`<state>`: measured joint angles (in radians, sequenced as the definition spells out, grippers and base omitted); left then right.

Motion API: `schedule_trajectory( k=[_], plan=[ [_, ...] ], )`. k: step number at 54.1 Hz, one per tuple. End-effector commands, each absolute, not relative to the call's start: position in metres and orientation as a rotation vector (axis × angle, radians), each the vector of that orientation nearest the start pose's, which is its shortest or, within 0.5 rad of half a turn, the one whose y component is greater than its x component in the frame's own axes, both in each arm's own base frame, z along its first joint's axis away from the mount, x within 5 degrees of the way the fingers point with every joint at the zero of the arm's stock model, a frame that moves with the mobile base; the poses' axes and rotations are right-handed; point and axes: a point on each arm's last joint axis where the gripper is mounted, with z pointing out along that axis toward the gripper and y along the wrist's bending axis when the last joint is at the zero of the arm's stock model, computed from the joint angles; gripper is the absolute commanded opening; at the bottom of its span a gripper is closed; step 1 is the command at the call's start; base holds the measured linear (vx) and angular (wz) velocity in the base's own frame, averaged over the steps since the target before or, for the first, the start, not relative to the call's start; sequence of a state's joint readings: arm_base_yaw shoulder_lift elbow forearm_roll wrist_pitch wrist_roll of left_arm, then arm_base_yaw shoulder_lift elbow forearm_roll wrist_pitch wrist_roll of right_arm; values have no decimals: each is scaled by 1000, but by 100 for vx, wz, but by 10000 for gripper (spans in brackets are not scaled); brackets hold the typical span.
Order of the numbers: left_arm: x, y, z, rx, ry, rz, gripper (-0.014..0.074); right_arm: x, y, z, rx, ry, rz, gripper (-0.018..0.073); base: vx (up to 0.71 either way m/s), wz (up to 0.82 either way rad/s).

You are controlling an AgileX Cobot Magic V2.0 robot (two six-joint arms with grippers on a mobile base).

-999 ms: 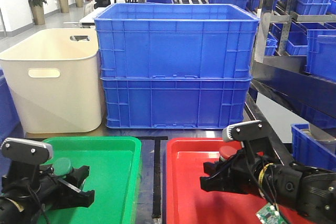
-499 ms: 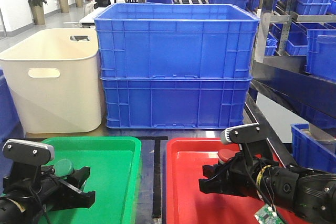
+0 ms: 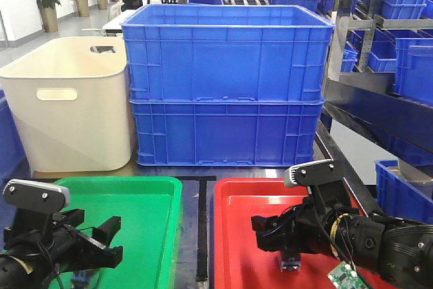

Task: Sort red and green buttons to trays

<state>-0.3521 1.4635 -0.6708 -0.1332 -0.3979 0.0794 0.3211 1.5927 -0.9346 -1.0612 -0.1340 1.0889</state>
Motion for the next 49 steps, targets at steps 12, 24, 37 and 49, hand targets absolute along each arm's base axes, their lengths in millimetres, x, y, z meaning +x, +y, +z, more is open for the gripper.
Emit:
schedule_trajectory(
  k=[12,24,37,49],
  plan=[
    [273,-94,288,200,1618,-250,566,311,121,301,-407,1841,425,554,0,0],
    [237,-81,338,176,1468,-279,565,279,110,353,-399,1678,417,547,0,0],
    [182,-65,370,233,1474,-286,565,215,91,356,-389,1613,448,547,0,0],
    [141,-52,379,281,1522,-275,565,178,76,334,-378,1633,425,547,0,0]
  ],
)
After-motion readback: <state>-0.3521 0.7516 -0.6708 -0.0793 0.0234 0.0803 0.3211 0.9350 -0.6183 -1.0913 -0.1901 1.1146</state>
